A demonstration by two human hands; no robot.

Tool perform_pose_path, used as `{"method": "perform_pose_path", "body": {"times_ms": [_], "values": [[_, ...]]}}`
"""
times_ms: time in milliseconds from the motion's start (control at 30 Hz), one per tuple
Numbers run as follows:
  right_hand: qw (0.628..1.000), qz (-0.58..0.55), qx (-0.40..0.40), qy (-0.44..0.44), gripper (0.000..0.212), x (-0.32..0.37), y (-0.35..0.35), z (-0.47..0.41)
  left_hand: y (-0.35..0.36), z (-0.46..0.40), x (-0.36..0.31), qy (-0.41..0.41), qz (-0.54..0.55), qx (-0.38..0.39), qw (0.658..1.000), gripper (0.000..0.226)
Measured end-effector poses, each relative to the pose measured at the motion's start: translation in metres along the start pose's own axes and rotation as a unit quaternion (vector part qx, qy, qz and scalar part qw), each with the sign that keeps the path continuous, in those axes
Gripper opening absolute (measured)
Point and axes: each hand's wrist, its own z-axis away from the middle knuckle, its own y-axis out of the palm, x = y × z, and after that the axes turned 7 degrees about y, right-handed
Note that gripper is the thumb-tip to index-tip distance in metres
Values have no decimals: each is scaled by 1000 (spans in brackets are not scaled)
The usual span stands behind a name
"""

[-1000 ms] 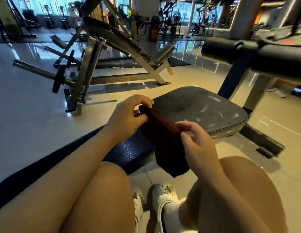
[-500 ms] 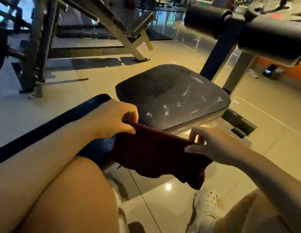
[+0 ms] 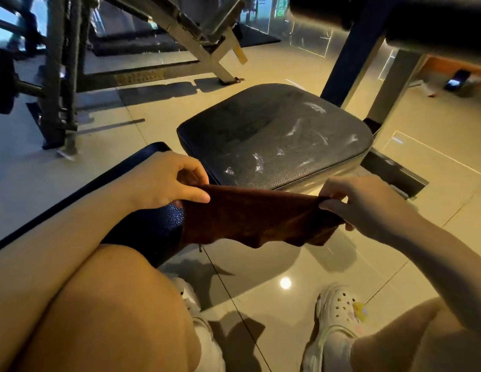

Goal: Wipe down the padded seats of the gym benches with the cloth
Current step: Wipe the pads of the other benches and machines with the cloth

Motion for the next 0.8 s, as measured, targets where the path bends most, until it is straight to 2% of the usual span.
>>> {"method": "perform_pose_path", "body": {"times_ms": [167, 300, 367, 467, 533, 667, 800], "values": [[999, 22, -29, 9, 20, 2, -6, 4, 4, 7, 3, -14, 137, -33, 990, 9], [999, 26, -37, 20, 17, 6, -8, 4, 4, 10, 3, 5, 137, -67, 988, 14], [998, 29, -18, 45, 23, 8, -7, 3, 3, 14, 6, 4, 134, -60, 989, 15], [998, 24, -22, 59, 15, 11, -5, 0, -3, 23, 9, -3, 155, -37, 987, 10], [998, 8, -19, 52, 11, 13, -3, 0, -6, 30, 12, -19, 179, -36, 983, 15], [999, -20, 9, 25, 21, 19, 0, 0, -8, 39, 17, -43, 221, -97, 969, 14], [1000, -16, 14, -12, 30, 18, -7, -5, -7, 35, 17, -23, 231, -155, 960, 14]]}}
